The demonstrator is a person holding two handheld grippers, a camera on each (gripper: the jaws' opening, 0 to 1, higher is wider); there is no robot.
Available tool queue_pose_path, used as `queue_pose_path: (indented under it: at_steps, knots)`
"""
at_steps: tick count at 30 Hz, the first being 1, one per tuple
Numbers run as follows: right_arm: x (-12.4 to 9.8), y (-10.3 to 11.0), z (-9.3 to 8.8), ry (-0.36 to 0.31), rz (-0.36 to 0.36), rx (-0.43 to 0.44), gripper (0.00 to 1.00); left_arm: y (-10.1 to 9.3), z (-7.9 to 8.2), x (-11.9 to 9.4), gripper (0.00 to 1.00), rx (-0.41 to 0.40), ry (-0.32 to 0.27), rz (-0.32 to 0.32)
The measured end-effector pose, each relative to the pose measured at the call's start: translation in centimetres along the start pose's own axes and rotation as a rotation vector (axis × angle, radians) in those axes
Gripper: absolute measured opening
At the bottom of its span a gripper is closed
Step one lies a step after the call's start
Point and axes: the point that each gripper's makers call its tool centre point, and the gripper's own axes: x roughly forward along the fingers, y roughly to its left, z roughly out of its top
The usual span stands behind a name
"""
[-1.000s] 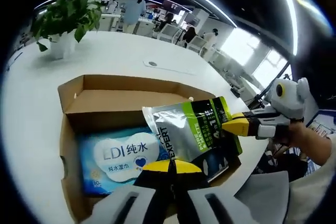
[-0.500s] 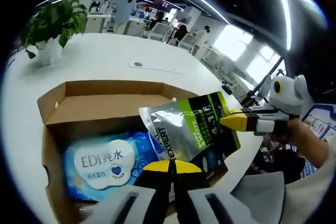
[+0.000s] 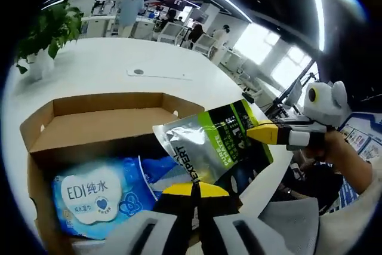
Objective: Operate the shoe box by opening the lid, removing the specified soft item, and placing it in the target area until the item is outside and the box remains undamaged.
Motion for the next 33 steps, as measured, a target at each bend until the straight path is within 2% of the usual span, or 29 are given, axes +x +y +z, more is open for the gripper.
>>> queue_pose_path:
  at_steps: [15,33]
  knots:
    - [-2.2,-3.2,-0.7,0.003,-0.049,0.025,0.00,-3.1,0.3,2.5,0.00,0.032,0.027,-0.038]
    - [-3.6,-7.0,-0.8,0.009,-0.104,0.049,0.00,-5.3,1.7,5.4,0.00,0.075,0.054,-0.066]
